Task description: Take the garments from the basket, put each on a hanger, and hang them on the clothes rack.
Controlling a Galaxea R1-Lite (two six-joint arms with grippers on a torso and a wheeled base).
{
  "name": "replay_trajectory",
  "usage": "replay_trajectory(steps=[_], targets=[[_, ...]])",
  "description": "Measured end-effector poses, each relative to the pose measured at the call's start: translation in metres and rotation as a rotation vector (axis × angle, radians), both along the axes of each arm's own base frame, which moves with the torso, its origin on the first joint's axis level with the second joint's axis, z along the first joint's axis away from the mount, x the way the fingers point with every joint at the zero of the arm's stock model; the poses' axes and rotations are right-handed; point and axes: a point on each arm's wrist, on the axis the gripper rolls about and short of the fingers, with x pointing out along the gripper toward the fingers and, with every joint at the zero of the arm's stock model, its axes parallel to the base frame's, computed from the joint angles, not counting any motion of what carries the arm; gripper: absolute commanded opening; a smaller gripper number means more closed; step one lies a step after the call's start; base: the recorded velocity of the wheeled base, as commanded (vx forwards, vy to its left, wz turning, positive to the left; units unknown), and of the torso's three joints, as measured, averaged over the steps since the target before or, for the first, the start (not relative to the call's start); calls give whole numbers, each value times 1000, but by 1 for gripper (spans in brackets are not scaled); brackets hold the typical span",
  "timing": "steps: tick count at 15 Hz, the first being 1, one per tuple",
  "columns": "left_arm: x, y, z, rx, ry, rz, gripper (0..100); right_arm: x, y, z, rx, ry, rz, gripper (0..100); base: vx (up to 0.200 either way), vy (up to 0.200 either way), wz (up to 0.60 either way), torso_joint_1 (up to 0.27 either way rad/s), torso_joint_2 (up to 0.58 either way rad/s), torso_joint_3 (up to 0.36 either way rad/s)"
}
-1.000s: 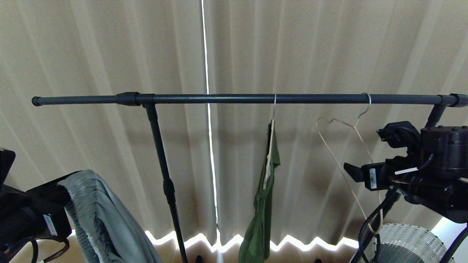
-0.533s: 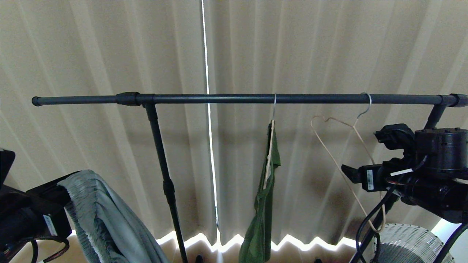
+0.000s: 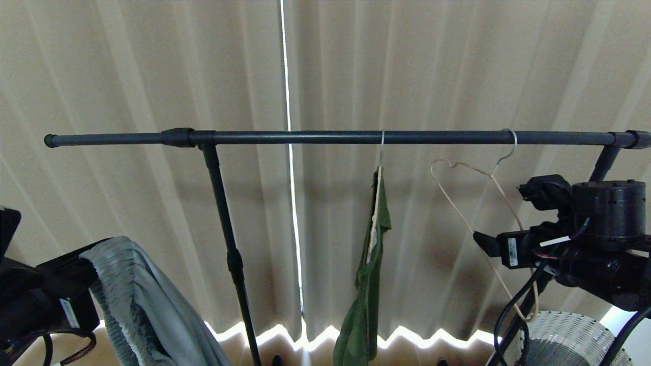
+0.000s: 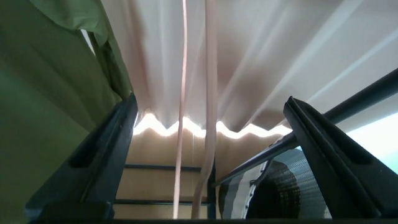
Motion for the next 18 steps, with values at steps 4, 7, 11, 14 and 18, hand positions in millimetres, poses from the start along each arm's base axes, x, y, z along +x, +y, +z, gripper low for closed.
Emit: replay_trajectory(steps=[4, 7, 11, 14, 18], targets=[[0, 0, 1, -1, -3, 2, 0, 1, 0, 1, 13, -6, -6, 0, 0, 0, 0, 0, 0, 0], [-1, 0, 1, -1, -5, 1, 0, 1, 0, 3, 16, -12, -6, 0, 0, 0, 0, 0, 0, 0], [-1, 0, 1, -2, -5, 0, 0, 0, 0, 6, 22, -32, -7, 0, 0, 0, 0, 0, 0, 0], [-1, 0, 0, -1, -5, 0, 0, -3, -1, 15, 44, -65, 6, 0, 0, 0, 0, 0, 0, 0], [-1, 0, 0, 0, -5, 0, 0, -15, -4, 26, 61, -105, 17, 0, 0, 0, 0, 0, 0, 0]])
